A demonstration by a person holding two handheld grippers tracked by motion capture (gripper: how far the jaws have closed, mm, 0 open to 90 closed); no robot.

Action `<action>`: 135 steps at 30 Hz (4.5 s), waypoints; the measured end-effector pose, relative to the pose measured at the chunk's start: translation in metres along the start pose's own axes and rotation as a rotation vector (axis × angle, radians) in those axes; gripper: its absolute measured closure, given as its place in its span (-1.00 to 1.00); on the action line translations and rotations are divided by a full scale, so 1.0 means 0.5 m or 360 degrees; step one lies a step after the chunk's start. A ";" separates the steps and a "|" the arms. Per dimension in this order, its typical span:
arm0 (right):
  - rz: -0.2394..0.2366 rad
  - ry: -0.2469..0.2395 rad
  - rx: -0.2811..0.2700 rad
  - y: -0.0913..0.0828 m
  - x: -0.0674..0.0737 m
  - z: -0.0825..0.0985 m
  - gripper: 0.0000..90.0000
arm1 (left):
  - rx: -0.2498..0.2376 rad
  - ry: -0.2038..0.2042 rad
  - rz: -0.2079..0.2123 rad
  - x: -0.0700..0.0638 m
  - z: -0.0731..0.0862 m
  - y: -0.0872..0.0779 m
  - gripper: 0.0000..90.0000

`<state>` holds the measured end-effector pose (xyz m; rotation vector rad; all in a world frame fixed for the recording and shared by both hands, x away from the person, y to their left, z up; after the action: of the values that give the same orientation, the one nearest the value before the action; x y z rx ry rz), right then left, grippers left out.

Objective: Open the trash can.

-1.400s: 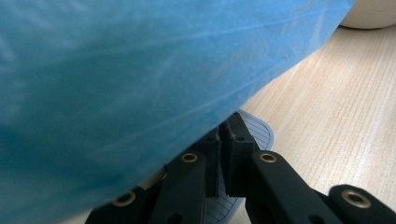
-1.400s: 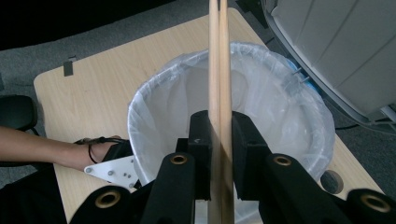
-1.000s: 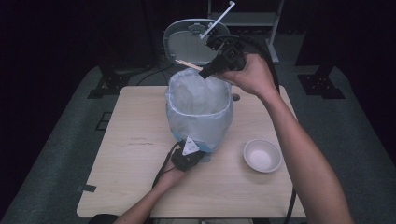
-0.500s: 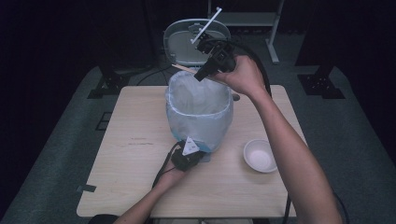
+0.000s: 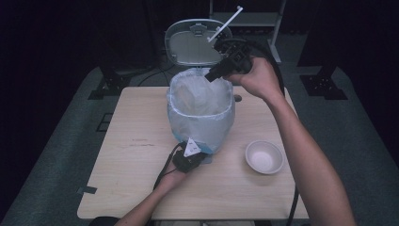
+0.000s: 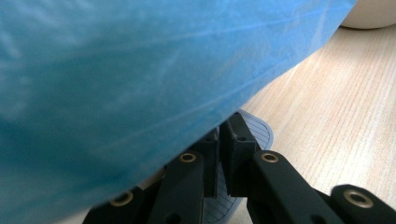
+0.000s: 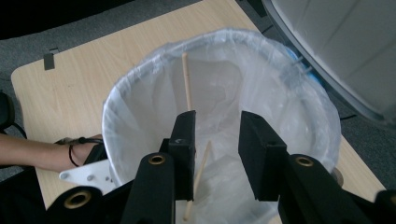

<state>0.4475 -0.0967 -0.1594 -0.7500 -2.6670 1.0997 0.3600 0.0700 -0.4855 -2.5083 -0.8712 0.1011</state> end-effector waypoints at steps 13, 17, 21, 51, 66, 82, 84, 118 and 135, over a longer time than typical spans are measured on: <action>-0.0047 0.0050 -0.0087 -0.049 -0.026 0.089 0.35 | 0.0003 0.0005 -0.0005 -0.001 0.000 0.000 0.92; -0.0052 0.0058 -0.0111 -0.061 -0.028 0.104 0.33 | 0.0003 0.0004 -0.0005 -0.001 0.000 0.000 0.92; -0.0067 0.0069 -0.0132 -0.070 -0.030 0.123 0.29 | 0.0001 0.0003 -0.0004 -0.001 0.000 0.000 0.92; -0.0105 0.0161 -0.0201 -0.100 -0.051 0.243 0.18 | 0.0000 0.0003 -0.0005 -0.001 0.000 0.000 0.92; -0.0106 0.0180 -0.0207 -0.097 -0.055 0.288 0.10 | 0.0010 0.0013 -0.0008 -0.001 0.000 -0.001 0.92; -0.0112 0.0219 -0.0214 -0.098 -0.059 0.335 0.07 | 0.0011 0.0014 -0.0010 -0.001 0.000 -0.001 0.92; -0.0112 0.0222 -0.0214 -0.098 -0.060 0.342 0.07 | 0.0011 0.0014 -0.0011 -0.001 0.000 -0.001 0.92; -0.0162 0.0237 -0.0222 -0.078 -0.044 0.442 -0.06 | 0.0009 0.0010 -0.0011 -0.001 0.000 -0.001 0.92; -0.0183 0.0218 -0.0183 -0.054 -0.029 0.475 -0.11 | 0.0004 0.0007 -0.0011 -0.002 0.000 -0.001 0.92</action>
<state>0.3716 -0.2663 -0.3102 -0.6558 -2.6374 0.8423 0.3591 0.0696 -0.4853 -2.5021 -0.8775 0.0946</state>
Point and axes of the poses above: each handheld gripper's, and its own axes: y roughly forward along the jaws, z roughly out of its underside, x roughly to its left, the point moved 1 cm from there along y, roughly forward along the jaws, and after that the axes turned 7 degrees about -x, right-handed, at the moved point
